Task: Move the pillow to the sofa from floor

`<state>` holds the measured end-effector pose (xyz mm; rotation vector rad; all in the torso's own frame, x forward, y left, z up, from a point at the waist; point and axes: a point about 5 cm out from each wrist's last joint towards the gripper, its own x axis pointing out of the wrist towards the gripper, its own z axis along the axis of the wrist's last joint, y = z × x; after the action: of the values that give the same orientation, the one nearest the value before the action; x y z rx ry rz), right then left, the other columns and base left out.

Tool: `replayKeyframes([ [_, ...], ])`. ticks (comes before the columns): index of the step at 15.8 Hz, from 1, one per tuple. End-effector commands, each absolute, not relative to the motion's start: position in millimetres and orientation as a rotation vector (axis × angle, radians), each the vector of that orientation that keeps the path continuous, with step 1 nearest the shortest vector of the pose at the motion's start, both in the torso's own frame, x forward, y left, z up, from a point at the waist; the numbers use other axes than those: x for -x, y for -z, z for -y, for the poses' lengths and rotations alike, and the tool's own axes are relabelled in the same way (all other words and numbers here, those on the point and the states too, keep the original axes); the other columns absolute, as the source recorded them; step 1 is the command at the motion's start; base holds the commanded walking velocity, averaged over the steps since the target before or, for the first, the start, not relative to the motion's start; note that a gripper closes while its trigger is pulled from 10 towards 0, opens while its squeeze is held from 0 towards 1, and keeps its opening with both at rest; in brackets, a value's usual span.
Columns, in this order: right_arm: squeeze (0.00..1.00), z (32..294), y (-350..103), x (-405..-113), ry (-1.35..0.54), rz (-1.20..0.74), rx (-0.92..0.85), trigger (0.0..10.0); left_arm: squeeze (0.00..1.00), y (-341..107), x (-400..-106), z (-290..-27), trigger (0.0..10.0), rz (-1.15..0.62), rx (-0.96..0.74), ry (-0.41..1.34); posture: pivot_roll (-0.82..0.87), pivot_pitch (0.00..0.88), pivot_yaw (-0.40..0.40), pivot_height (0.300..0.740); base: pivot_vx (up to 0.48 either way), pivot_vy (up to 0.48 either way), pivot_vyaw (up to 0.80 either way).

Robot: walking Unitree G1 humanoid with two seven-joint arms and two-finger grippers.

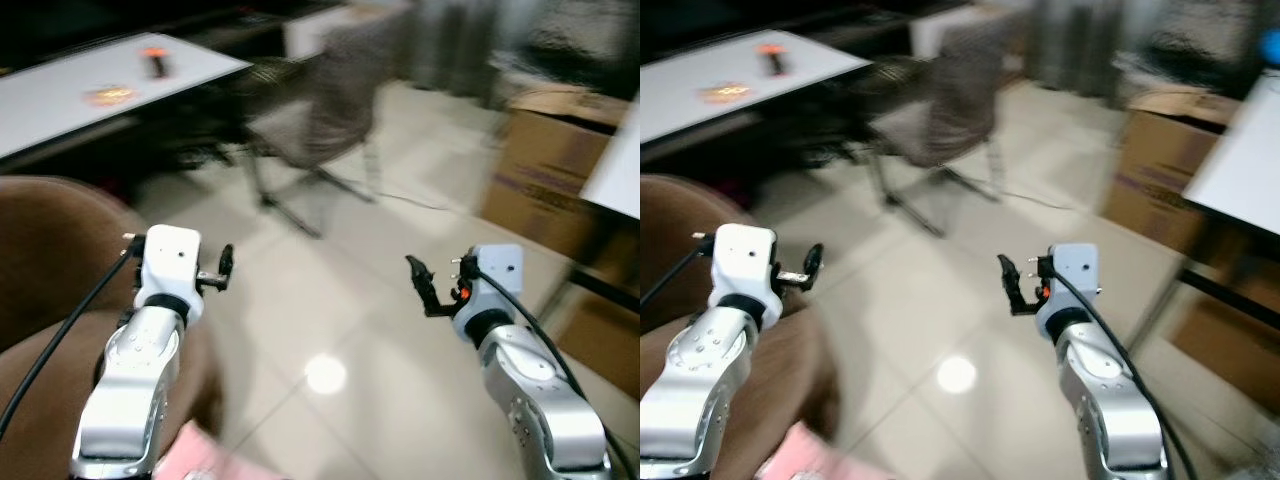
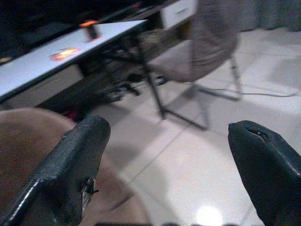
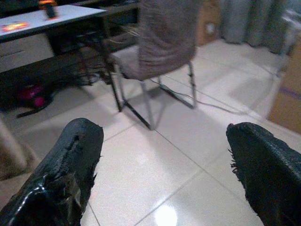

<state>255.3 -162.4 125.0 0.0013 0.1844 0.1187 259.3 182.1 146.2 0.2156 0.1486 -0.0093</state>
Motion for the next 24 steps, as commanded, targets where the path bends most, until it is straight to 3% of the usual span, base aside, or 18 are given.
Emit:
replayKeyframes([
  [1,1.0,158.4,-131.1,-256.6,-0.145,-0.149,0.008,10.0,0.0,-152.6,-259.9,-179.8,10.0,-0.117,-0.219,0.022,-0.14,0.0,0.091,0.74,0.0,0.0,0.71],
  [4,1.0,156.5,-131.6,-256.4,-0.152,-0.148,0.004,10.0,0.0,-154.7,-260.0,-178.0,10.0,-0.107,-0.214,0.03,-0.14,0.0,0.092,0.74,0.0,-0.12,0.56],
  [13,1.0,156.7,-129.7,-259.7,-0.173,-0.153,0.038,10.0,0.0,-155.0,-262.6,-180.8,10.0,-0.106,-0.215,0.014,-0.14,0.0,0.092,0.74,0.0,-0.329,0.0],
  [17,1.0,150.4,-130.5,-257.2,-0.236,-0.152,0.066,10.0,0.0,-152.4,-262.8,-182.3,10.0,-0.118,-0.197,0.0,-0.14,0.0,0.09,0.74,0.0,0.0,0.8],
  [24,1.0,158.6,-127.3,-258.8,-0.171,-0.164,0.056,10.0,0.0,-150.1,-263.6,-183.4,10.0,-0.134,-0.2,-0.023,-0.14,0.0,0.084,0.74,0.0,0.0,0.8],
])
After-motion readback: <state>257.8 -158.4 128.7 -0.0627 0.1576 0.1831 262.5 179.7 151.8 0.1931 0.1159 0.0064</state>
